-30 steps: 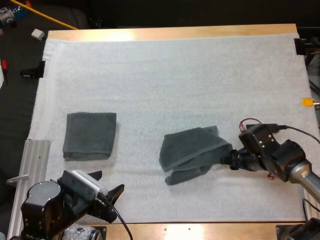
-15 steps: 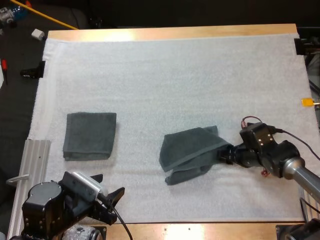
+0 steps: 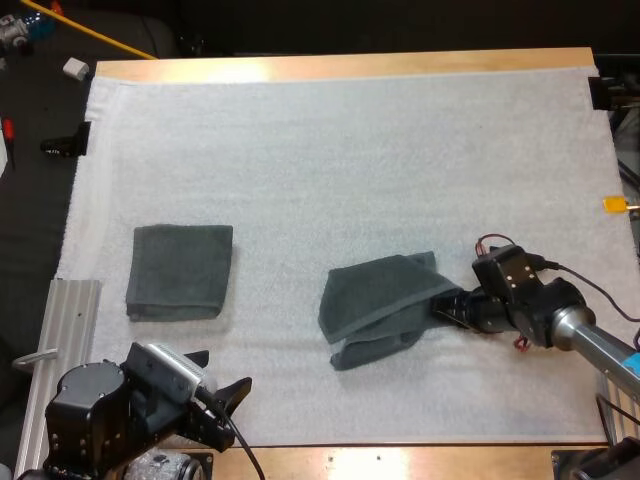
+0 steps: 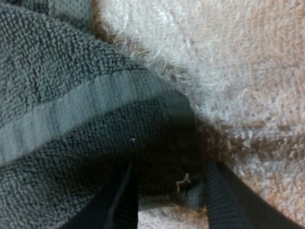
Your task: Pick towel from pile, fold and stack
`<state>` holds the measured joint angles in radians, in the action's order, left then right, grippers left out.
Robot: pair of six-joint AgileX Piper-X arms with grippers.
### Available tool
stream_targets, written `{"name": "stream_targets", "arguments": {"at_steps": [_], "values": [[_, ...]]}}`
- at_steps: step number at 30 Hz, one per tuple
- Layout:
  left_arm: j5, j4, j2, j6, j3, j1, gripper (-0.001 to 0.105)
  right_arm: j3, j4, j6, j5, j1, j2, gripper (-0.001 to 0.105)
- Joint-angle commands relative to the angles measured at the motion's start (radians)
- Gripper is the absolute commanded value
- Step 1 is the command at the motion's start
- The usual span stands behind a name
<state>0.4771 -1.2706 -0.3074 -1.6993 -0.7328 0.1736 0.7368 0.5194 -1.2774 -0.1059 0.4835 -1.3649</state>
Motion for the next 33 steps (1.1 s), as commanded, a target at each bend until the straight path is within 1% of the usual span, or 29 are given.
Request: {"name": "stream_targets", "arguments": {"at_steps": [1, 3, 5, 6, 7, 8, 9, 15, 20, 24, 27, 29, 31, 33], "values": [[0.008, 0.003, -0.004, -0.003, -0.002, 0.004, 0.065, -0.004, -0.004, 0.011, -0.024, -0.005, -0.022, 0.032], [0.009, -0.001, -0.005, -0.005, -0.003, 0.002, 0.065, -0.002, -0.006, 0.014, -0.033, -0.004, -0.027, 0.032], [0.007, 0.0, -0.005, -0.003, -0.002, 0.002, 0.065, -0.001, -0.011, 0.01, -0.029, -0.002, -0.032, 0.024], [0.006, 0.001, -0.003, -0.003, -0.002, 0.003, 0.065, 0.0, -0.014, 0.007, -0.026, -0.002, -0.033, 0.023], [0.006, 0.001, -0.002, -0.002, -0.004, 0.002, 0.065, -0.001, -0.02, 0.005, -0.03, -0.001, -0.035, 0.012], [0.006, 0.001, -0.001, -0.001, -0.004, 0.002, 0.065, -0.001, -0.019, 0.005, -0.033, -0.002, -0.035, 0.004], [0.007, 0.001, -0.001, -0.002, -0.003, 0.002, 0.065, -0.001, -0.021, 0.006, -0.037, -0.002, -0.035, 0.0], [0.015, 0.0, -0.002, 0.001, -0.002, 0.002, 0.065, 0.001, 0.001, 0.002, -0.06, 0.001, 0.002, 0.0], [0.074, 0.013, -0.014, 0.015, 0.007, 0.014, 0.065, -0.002, 0.123, -0.037, 0.002, 0.003, 0.106, 0.001], [0.106, 0.038, -0.059, 0.023, 0.017, 0.052, 0.065, 0.001, 0.249, -0.086, 0.078, 0.005, 0.171, 0.0], [0.114, 0.064, -0.117, 0.028, 0.018, 0.097, 0.065, 0.002, 0.335, -0.119, 0.124, 0.005, 0.215, 0.0], [0.119, 0.079, -0.156, 0.029, 0.016, 0.119, 0.065, 0.001, 0.367, -0.128, 0.14, 0.007, 0.237, 0.0], [0.11, 0.056, -0.155, 0.024, 0.015, 0.117, 0.065, 0.002, 0.337, -0.117, 0.117, 0.001, 0.217, 0.0], [0.091, 0.064, -0.222, 0.026, 0.017, 0.172, 0.065, -0.001, 0.364, -0.128, 0.119, 0.002, 0.217, 0.0]]}}
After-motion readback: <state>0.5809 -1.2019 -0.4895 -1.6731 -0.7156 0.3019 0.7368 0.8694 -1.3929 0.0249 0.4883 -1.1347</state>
